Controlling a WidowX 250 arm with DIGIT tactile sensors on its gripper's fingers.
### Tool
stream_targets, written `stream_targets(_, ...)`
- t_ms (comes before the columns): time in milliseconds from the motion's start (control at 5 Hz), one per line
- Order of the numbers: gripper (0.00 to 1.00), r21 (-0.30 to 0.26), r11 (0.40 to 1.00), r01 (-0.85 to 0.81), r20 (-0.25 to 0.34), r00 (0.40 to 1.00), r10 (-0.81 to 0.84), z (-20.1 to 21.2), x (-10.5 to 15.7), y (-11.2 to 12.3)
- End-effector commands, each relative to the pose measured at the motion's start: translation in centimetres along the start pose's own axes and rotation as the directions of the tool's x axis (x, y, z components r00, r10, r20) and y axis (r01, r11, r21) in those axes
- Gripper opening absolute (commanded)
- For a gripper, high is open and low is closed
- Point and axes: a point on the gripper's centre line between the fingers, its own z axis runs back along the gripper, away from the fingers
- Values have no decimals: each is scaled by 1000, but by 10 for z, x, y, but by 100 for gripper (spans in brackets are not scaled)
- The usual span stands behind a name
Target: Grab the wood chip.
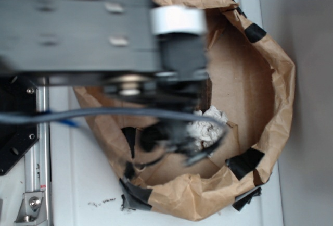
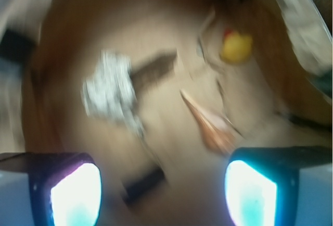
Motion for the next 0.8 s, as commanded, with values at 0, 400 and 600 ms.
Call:
stream_targets(0,100,-96,873,-478,56,873,484,-22,57,-1)
stream_targets(400,100,-19,835,-549,15,835,550,-72,43,20)
stream_targets(600,100,29,795,-606,84,794,602,-83,38,31)
